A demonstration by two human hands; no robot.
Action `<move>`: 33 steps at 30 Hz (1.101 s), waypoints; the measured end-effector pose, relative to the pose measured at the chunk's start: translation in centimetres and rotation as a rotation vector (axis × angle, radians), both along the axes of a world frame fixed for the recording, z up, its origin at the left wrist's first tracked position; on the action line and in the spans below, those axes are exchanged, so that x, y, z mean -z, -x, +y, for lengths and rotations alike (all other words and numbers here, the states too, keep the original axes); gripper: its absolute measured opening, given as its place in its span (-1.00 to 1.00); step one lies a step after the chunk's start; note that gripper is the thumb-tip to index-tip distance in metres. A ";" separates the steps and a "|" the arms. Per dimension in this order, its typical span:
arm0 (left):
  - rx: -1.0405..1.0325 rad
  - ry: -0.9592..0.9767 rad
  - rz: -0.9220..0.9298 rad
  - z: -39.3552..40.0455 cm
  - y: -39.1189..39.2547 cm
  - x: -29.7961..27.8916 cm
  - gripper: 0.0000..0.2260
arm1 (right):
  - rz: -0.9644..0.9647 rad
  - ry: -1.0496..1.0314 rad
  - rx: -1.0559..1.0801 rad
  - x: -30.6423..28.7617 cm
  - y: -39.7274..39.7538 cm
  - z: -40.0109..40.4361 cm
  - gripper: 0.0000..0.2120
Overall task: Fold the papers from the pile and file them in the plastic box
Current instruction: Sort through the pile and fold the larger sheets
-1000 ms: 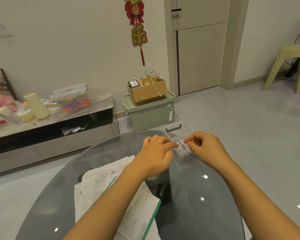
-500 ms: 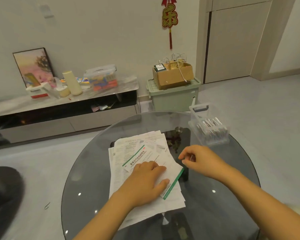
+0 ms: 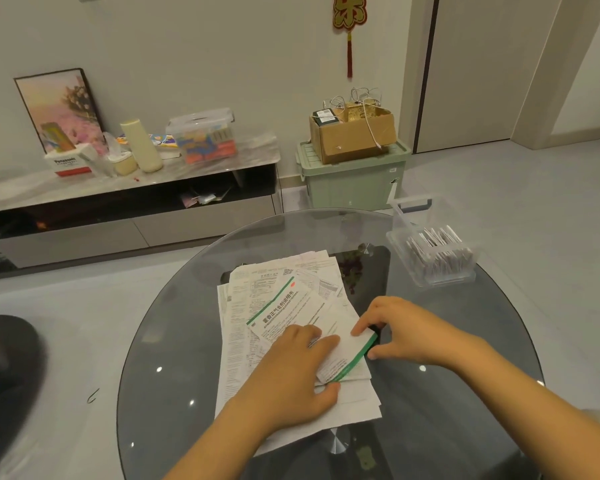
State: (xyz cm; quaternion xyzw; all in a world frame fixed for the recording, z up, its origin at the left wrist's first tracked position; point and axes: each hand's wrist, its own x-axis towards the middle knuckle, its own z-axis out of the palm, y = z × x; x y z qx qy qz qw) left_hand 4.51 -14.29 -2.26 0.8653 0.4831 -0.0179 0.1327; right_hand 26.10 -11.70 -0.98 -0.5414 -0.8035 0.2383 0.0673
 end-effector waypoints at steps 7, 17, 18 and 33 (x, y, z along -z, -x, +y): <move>-0.034 0.082 -0.169 0.1 0.7 -1.0 -0.57 | 0.080 -0.044 -0.010 0.0 -0.2 0.7 -0.88; -0.237 0.214 -0.456 -0.1 1.5 -2.8 -0.78 | 0.438 0.015 0.016 -1.3 1.3 0.3 -0.95; -0.263 0.204 -0.474 0.0 1.5 -2.8 -0.79 | 0.478 0.014 0.042 -1.0 1.7 0.2 -0.95; -0.376 -0.074 -0.211 0.7 2.0 -1.5 -0.38 | 0.192 -0.094 0.078 2.4 4.3 0.8 -0.19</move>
